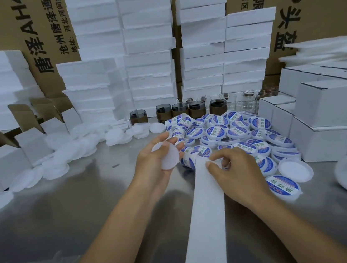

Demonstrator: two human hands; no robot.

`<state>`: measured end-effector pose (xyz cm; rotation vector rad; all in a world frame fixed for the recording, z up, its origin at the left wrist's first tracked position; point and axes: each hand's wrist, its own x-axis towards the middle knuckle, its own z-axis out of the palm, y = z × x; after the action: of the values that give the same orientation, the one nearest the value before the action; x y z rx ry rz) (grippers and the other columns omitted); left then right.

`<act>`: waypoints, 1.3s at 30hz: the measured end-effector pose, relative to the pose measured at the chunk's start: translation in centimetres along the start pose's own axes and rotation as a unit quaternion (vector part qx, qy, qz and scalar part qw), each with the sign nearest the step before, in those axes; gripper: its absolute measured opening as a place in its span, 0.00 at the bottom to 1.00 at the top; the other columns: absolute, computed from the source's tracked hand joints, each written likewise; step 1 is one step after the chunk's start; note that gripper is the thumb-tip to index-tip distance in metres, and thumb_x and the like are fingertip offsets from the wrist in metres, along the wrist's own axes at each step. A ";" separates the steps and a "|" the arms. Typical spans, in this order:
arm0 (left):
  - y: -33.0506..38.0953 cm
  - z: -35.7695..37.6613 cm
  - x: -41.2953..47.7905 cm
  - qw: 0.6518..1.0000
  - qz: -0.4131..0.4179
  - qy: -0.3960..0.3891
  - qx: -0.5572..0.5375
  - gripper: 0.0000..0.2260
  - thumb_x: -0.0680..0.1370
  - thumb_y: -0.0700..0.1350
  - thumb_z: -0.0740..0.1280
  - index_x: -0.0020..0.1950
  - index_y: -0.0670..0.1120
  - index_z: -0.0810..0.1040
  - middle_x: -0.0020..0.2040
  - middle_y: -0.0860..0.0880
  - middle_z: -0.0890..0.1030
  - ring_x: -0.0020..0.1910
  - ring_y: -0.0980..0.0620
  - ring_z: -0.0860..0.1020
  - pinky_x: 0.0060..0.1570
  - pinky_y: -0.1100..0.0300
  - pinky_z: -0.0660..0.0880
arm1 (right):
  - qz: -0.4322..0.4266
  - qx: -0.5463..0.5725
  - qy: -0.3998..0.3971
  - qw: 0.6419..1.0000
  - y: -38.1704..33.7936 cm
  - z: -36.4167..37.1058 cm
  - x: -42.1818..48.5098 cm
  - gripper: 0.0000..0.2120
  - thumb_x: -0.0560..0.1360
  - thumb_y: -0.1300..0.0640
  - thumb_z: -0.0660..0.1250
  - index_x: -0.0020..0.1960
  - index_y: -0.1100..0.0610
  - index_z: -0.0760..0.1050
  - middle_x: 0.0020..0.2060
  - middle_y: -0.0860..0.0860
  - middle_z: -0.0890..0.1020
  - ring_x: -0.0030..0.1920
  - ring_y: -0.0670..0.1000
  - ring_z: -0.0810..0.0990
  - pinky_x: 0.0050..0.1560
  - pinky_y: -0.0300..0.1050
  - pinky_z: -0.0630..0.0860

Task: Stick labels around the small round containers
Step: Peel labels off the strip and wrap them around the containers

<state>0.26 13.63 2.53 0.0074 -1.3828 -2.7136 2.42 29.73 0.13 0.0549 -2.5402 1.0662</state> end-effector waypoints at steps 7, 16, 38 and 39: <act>-0.8 -1.0 0.5 0.951 0.039 0.104 0.290 0.07 0.78 0.37 0.64 0.44 0.47 0.77 0.41 0.49 0.79 0.32 0.53 0.79 0.34 0.61 0.75 | -0.146 -0.135 -0.040 0.979 -0.4 0.3 -0.6 0.20 0.75 0.51 0.62 0.67 0.47 0.67 0.65 0.44 0.67 0.64 0.47 0.63 0.60 0.43 0.62; -0.9 -0.9 0.4 0.953 -0.071 0.014 0.293 0.06 0.73 0.35 0.70 0.48 0.42 0.78 0.26 0.47 0.79 0.25 0.50 0.78 0.25 0.62 0.75 | -0.157 -0.109 -0.011 0.982 -0.9 0.4 -0.6 0.09 0.77 0.51 0.59 0.56 0.49 0.73 0.51 0.45 0.77 0.55 0.47 0.72 0.57 0.43 0.63; 0.0 -0.7 -0.6 0.955 -0.049 -0.090 0.279 0.08 0.68 0.46 0.74 0.38 0.43 0.80 0.37 0.40 0.80 0.34 0.44 0.77 0.44 0.50 0.76 | -0.040 0.095 -0.131 0.986 -1.5 -0.5 -0.2 0.10 0.69 0.40 0.64 0.34 0.43 0.77 0.39 0.41 0.78 0.47 0.44 0.74 0.47 0.43 0.70; 0.2 -0.5 -0.7 0.957 -0.047 -0.091 0.270 0.09 0.67 0.47 0.74 0.38 0.43 0.80 0.37 0.39 0.80 0.35 0.44 0.76 0.45 0.49 0.75 | -0.031 0.119 -0.154 0.980 -1.7 -0.8 -0.3 0.06 0.69 0.42 0.66 0.36 0.41 0.78 0.39 0.40 0.80 0.46 0.41 0.76 0.45 0.40 0.71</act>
<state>1.04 13.17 2.33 -0.1425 -2.1856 -2.3574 3.27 29.07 1.66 0.3885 -2.6387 1.4269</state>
